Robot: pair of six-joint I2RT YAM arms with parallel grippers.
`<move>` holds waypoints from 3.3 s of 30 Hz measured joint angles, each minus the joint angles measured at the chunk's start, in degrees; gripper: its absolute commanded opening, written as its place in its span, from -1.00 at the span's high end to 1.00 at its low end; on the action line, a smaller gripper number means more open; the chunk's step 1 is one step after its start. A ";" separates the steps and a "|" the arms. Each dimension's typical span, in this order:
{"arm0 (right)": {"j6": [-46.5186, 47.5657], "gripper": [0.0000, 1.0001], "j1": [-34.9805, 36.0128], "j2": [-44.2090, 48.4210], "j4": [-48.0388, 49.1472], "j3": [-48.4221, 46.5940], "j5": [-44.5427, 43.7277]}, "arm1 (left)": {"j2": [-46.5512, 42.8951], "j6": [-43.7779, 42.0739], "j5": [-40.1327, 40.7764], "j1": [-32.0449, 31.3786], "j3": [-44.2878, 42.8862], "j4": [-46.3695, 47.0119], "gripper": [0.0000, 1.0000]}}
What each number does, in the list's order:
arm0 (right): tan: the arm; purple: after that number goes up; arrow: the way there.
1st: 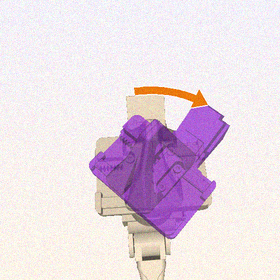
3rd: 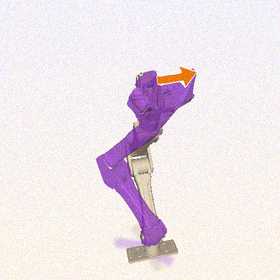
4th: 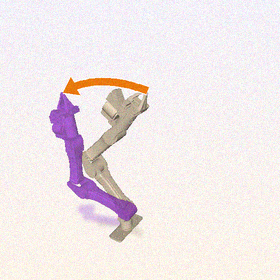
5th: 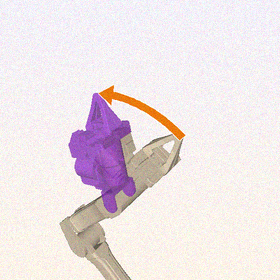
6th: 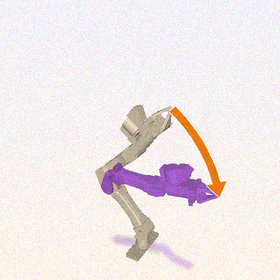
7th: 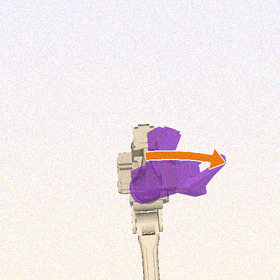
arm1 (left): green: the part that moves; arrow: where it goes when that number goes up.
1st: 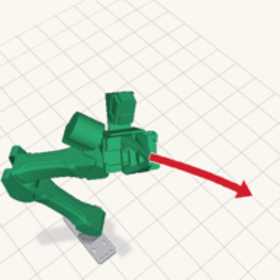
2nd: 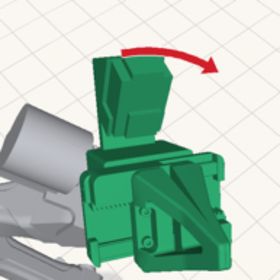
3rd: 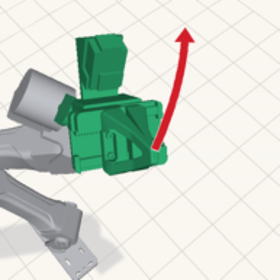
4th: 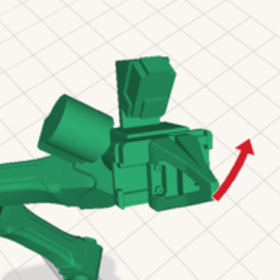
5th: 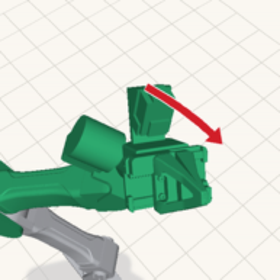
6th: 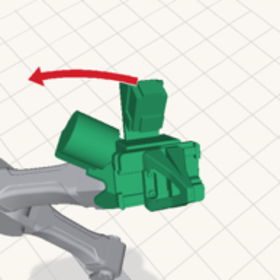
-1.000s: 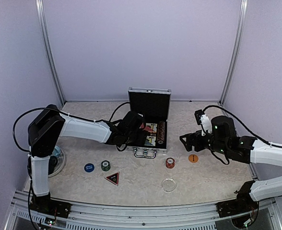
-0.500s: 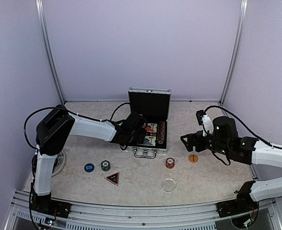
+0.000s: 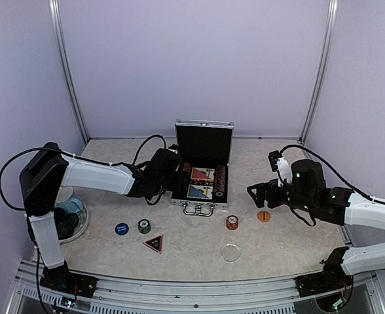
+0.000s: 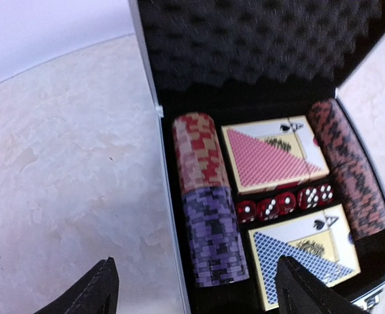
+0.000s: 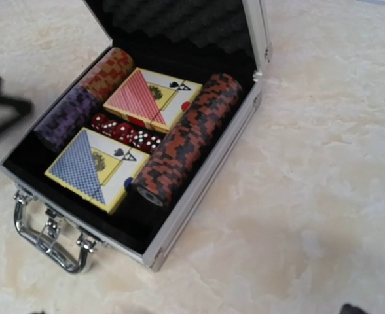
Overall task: Pack up texas hold em set
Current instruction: Position the chip case at the center of the board.
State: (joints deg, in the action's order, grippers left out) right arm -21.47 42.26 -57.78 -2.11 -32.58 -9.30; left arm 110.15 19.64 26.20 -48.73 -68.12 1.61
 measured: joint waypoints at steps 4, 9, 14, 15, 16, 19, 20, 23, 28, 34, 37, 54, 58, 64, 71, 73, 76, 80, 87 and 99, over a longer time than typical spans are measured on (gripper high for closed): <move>0.00 -0.94 0.00 -0.07 -0.17 0.00 0.02 | -4.22 0.96 -0.07 1.60 0.70 1.79 -0.72; 0.15 -0.94 0.00 -1.01 -0.15 0.00 0.22 | -4.55 2.71 -0.48 3.34 3.39 3.28 -0.75; 0.35 -0.93 0.00 -1.92 -0.17 0.00 0.42 | -4.52 4.35 -1.84 4.59 7.19 3.39 -0.79; 0.39 -0.93 0.00 -2.03 -0.17 0.00 0.39 | -4.52 4.55 -2.19 4.79 7.63 3.52 -0.79; 0.42 -0.94 0.00 -2.05 -0.20 0.00 0.39 | -4.52 4.63 -2.49 4.92 7.87 3.65 -0.80; 0.61 -0.94 0.00 -2.08 -0.15 0.00 0.44 | -4.52 5.11 -4.04 5.33 8.66 4.79 -0.80; 0.63 -0.94 0.00 -2.12 -0.15 0.00 0.44 | -4.52 5.46 -4.76 5.46 8.85 5.09 -0.80; 0.63 -0.93 0.00 -2.64 -0.13 0.00 0.48 | -4.44 6.10 -6.62 5.68 9.11 6.01 -0.80; 0.79 -0.93 0.00 -3.72 -0.13 0.00 0.70 | -3.54 7.43 -9.94 5.70 9.88 8.11 -0.80; 0.87 -0.93 0.00 -4.50 -0.13 -0.02 0.74 | -2.36 8.74 -13.53 5.66 11.13 9.27 -0.80; 0.87 -0.94 0.00 -5.16 0.20 -0.02 1.18 | -2.25 8.90 -14.21 5.55 11.15 9.62 -0.80; 0.11 -0.98 0.94 -18.73 3.91 -1.03 5.55 | 2.29 11.04 -14.91 5.29 9.90 10.91 -0.79; 0.44 -0.98 1.25 -17.70 4.20 -1.16 5.14 | 2.64 11.37 -14.73 5.29 9.79 11.28 -0.79; 1.07 -0.98 1.25 -14.36 4.55 -1.53 4.76 | 2.64 11.28 -14.51 5.29 9.77 11.28 -0.79; 1.09 -0.98 1.25 -10.67 3.72 -2.45 3.91 | 2.40 11.13 -14.36 5.20 9.90 11.26 -0.79; 1.05 -0.98 1.25 -9.22 3.21 -2.51 3.69 | 1.95 10.97 -14.29 5.14 10.23 11.21 -0.80; 0.96 -0.98 1.25 -7.21 2.12 -2.58 3.37 | 0.83 10.91 -14.32 4.83 11.26 11.13 -0.79; 0.48 -0.98 1.25 -5.27 1.09 -2.60 3.02 | 0.13 10.93 -14.43 4.07 11.63 11.13 -0.80; -0.63 -0.98 1.25 -2.93 -0.35 -2.60 2.99 | -0.83 11.02 -16.52 2.56 12.76 12.46 -0.80; -0.81 -0.98 1.25 -0.09 -1.49 -2.21 2.45 | -0.96 12.07 -22.40 2.45 13.55 14.64 -0.77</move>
State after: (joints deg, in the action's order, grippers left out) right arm -22.28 43.51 -57.87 -3.60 -34.79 -6.85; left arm 109.19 31.70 3.79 -46.28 -54.57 16.25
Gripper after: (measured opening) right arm 0.991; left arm 0.886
